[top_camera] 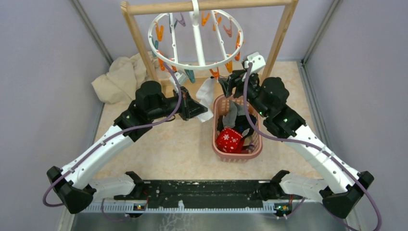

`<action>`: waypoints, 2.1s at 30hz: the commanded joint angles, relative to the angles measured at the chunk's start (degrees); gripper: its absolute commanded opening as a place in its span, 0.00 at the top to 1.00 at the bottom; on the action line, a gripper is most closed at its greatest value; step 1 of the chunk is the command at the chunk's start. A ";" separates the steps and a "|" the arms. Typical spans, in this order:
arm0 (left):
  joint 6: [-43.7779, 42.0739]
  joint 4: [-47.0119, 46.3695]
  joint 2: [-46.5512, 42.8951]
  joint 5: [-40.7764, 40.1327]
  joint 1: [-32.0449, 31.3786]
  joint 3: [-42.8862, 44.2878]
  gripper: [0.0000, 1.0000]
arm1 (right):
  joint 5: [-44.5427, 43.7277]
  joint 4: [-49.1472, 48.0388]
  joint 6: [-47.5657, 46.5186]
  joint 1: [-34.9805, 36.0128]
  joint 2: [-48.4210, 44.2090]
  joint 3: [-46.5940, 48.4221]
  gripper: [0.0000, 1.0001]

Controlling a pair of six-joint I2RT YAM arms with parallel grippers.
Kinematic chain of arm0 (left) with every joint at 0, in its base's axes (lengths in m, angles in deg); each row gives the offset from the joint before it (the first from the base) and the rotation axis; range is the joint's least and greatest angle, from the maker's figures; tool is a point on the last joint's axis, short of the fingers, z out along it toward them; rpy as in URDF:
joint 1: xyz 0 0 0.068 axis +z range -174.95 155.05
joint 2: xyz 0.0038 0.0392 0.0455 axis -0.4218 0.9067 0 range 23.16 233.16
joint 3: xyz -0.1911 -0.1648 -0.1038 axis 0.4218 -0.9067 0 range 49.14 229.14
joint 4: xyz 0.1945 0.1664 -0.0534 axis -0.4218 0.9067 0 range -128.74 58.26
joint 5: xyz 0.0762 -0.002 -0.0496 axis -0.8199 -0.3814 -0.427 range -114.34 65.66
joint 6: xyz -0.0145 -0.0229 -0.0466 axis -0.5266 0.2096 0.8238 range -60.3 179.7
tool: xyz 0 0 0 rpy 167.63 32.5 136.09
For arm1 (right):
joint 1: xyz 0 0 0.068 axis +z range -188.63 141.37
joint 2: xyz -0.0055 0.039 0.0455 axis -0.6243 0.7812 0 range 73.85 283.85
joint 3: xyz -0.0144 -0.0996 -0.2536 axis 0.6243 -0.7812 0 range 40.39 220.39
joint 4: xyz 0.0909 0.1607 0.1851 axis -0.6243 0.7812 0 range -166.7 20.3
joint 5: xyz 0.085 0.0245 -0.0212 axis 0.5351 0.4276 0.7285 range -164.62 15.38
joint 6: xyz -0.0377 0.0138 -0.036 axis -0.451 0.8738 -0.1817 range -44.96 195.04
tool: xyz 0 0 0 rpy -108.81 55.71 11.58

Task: Remove the socks clipped to the hanger
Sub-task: Remove the sock from the hanger.

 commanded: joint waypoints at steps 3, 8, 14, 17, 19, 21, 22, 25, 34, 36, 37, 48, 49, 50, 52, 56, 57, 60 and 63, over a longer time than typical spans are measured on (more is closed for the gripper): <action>-1.20 0.30 0.96 0.38 -0.72 2.77 1.00 | -8.33 0.34 -4.86 4.93 0.12 5.22 0.39; -1.20 0.14 0.99 0.50 -1.08 2.72 1.00 | -9.69 0.67 -5.08 6.08 -0.16 5.18 0.39; -0.85 -0.41 1.11 0.45 -1.52 2.40 1.00 | -11.86 0.22 -5.60 7.97 0.06 5.17 0.40; -0.81 -0.64 1.23 0.25 -1.91 2.41 1.00 | -11.72 0.11 -5.49 8.70 0.51 5.33 0.40; -0.72 -0.98 1.30 0.15 -2.19 2.32 1.00 | -11.90 -0.03 -5.61 9.60 0.85 5.66 0.40; -0.68 -1.14 1.54 0.09 -2.55 2.32 1.00 | -13.11 -0.58 -6.36 11.27 1.32 5.66 0.40; -0.68 -1.23 1.58 -0.03 -2.81 2.32 1.00 | -13.88 -0.74 -6.83 12.07 1.50 5.62 0.40; -0.68 -1.57 1.92 -0.28 -3.26 2.23 1.00 | -16.23 -1.04 -7.65 13.91 1.57 5.46 0.40; -0.77 -1.22 2.49 -0.82 -4.23 3.02 1.00 | -20.30 -1.44 -7.51 14.59 0.07 3.04 0.33; -0.77 -1.28 2.67 -1.02 -4.48 2.99 1.00 | -20.55 -1.39 -7.51 14.57 -0.48 2.72 0.31; -0.77 -1.27 2.78 -1.11 -4.59 2.91 1.00 | -20.66 -1.39 -7.51 14.57 -0.93 2.52 0.31; -0.93 -1.37 3.34 -1.48 -5.22 3.28 1.00 | -20.24 -0.74 -5.95 14.59 -4.68 -0.89 0.30; -0.87 -1.42 3.38 -1.42 -5.31 3.24 1.00 | -20.11 -0.47 -5.81 14.60 -4.83 -0.99 0.30; -0.86 -1.51 3.51 -1.41 -5.31 3.32 1.00 | -20.01 -0.17 -5.76 14.59 -4.87 -1.06 0.30; -0.85 -1.61 3.68 -1.37 -5.40 3.33 1.00 | -19.89 0.28 -5.60 14.58 -5.00 -1.17 0.30; -0.94 -1.71 4.00 -1.29 -5.50 3.52 1.00 | -20.38 0.23 -5.58 14.92 -5.46 -1.86 0.30; -0.94 -1.78 4.09 -1.32 -5.49 3.53 1.00 | -20.51 0.11 -5.58 15.03 -5.56 -1.96 0.30; -1.03 -1.81 4.15 -1.28 -5.57 3.63 1.00 | -20.66 0.06 -5.58 15.05 -5.61 -2.03 0.30; -1.09 -1.76 4.09 -1.44 -5.58 3.61 1.00 | -20.63 -0.07 -5.49 15.13 -5.58 -2.07 0.30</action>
